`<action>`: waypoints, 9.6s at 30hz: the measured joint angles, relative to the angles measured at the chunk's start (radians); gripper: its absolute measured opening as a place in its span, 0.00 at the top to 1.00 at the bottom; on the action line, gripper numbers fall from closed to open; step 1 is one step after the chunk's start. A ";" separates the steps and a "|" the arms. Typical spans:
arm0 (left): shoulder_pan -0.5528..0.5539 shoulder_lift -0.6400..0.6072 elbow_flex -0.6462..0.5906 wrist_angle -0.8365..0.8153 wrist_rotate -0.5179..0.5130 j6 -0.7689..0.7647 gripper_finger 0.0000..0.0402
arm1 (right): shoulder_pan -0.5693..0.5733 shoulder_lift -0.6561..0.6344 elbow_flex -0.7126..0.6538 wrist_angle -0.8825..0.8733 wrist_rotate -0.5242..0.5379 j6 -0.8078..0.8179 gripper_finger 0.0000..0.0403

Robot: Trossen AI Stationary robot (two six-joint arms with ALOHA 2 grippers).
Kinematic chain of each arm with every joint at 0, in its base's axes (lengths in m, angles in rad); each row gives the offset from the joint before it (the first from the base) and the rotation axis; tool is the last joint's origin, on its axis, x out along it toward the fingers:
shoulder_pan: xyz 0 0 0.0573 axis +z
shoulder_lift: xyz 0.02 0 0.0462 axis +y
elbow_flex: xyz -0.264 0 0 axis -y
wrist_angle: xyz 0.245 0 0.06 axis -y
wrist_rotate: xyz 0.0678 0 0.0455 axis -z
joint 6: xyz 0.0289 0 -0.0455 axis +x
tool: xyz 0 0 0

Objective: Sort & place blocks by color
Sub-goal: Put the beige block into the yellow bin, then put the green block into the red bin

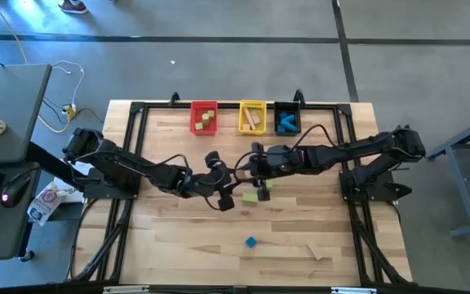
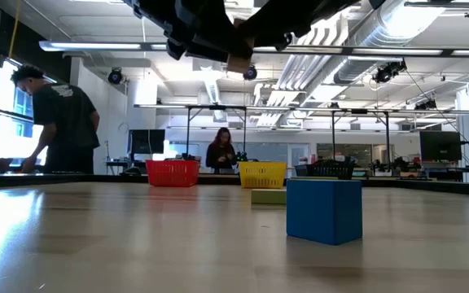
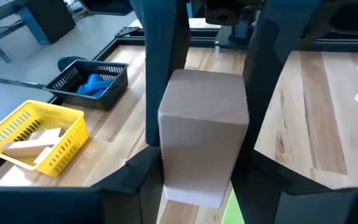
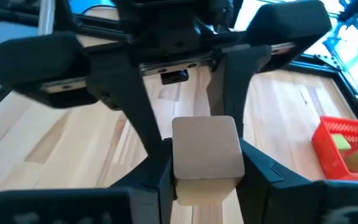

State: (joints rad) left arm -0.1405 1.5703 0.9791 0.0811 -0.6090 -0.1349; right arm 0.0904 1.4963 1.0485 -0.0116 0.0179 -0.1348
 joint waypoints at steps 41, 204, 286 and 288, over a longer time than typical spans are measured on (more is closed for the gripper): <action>0.188 0.000 0.001 -0.254 -0.031 -0.045 0.41 | -0.562 0.064 0.000 0.037 0.256 0.150 0.75; 0.043 0.000 0.000 -0.243 0.220 0.215 0.41 | 0.101 0.230 0.091 -0.286 0.218 0.178 0.92; 0.407 0.001 0.001 -0.354 0.077 0.173 0.73 | 0.214 0.229 0.111 -0.568 0.090 0.667 0.59; 0.444 0.000 0.001 -0.355 0.045 0.172 0.73 | 0.233 0.229 0.111 -0.593 0.099 0.704 0.59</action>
State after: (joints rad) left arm 0.3038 1.5708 0.9798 -0.2736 -0.5640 0.0370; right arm 0.3233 1.7253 1.1599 -0.6048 0.1164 0.5693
